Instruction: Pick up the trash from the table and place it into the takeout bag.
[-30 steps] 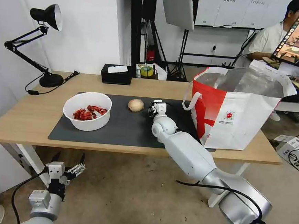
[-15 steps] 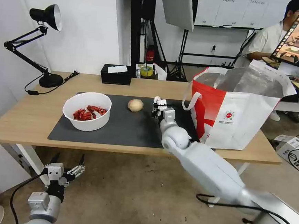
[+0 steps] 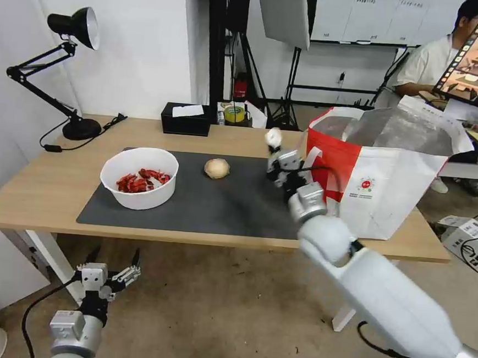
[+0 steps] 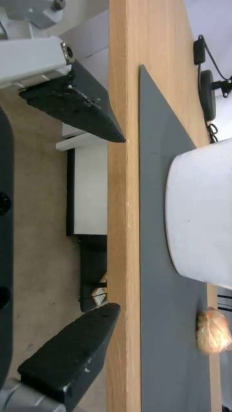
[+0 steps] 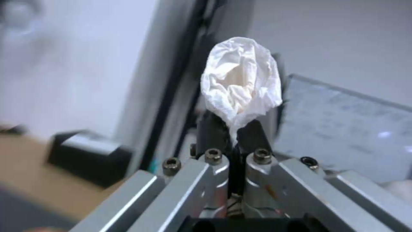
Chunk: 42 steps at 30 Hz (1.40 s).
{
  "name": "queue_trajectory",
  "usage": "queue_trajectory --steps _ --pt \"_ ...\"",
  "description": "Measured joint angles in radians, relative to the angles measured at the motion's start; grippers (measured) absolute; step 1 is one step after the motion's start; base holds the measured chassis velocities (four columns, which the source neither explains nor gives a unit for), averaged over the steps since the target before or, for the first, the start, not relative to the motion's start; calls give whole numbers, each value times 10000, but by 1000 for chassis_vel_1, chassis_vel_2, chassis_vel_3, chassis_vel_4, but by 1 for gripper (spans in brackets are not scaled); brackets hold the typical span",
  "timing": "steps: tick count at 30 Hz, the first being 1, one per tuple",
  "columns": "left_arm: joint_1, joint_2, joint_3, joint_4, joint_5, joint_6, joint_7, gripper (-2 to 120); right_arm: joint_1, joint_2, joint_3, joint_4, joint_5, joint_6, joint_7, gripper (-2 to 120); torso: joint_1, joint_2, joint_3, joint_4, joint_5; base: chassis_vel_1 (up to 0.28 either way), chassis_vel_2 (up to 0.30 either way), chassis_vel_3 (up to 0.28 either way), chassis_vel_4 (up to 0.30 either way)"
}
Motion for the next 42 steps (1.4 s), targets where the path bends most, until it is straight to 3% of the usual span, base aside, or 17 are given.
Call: queue_trajectory --steps 3,4,6,12,22,25,29,35,37,40,42 --pt "-23 0 58 -1 11 0 -4 100 78 -55 748 310 176 -564 1315 0 0 0 0 -1 0 0 0 0 0" --pt "-23 0 58 -1 11 0 -4 100 78 -55 748 310 176 -564 1315 0 0 0 0 -1 0 0 0 0 0" --pt "-37 14 81 14 12 0 -6 100 196 -113 1012 395 891 -1110 2247 0 0 0 0 -1 0 0 0 0 0" --pt "-58 48 139 44 -93 12 -28 100 418 -208 1098 189 1704 -1476 2817 0 1 -2 1 0 0 0 0 0 0" --pt "-79 219 116 -126 -340 123 -205 100 554 -180 994 152 2323 -2013 2974 32 2 -3 1 1 -2 0 0 0 0" --pt "-79 150 187 -187 -424 128 -211 100 572 -175 890 13 2097 -2043 2966 49 1 -2 1 0 -2 0 0 0 0" --pt "-71 103 248 -189 -424 134 -214 100 572 -167 846 -13 1997 -2054 2962 58 2 -2 2 0 -1 0 0 0 0" --pt "-94 122 189 -190 -455 134 -214 100 589 -265 827 17 2185 -2071 2959 84 2 -2 1 1 -1 0 0 0 0" --pt "-94 133 177 -193 -463 134 -214 100 597 -298 827 36 2229 -2071 2955 86 2 -2 2 0 -2 0 0 0 0" --pt "-93 167 123 -247 -489 134 -214 100 602 -444 857 211 2469 -2033 2902 99 2 -2 1 0 -2 0 0 0 0" --pt "-92 167 114 -263 -489 134 -214 100 552 -476 894 317 2574 -1973 2821 100 2 -2 1 1 -2 0 0 0 0"
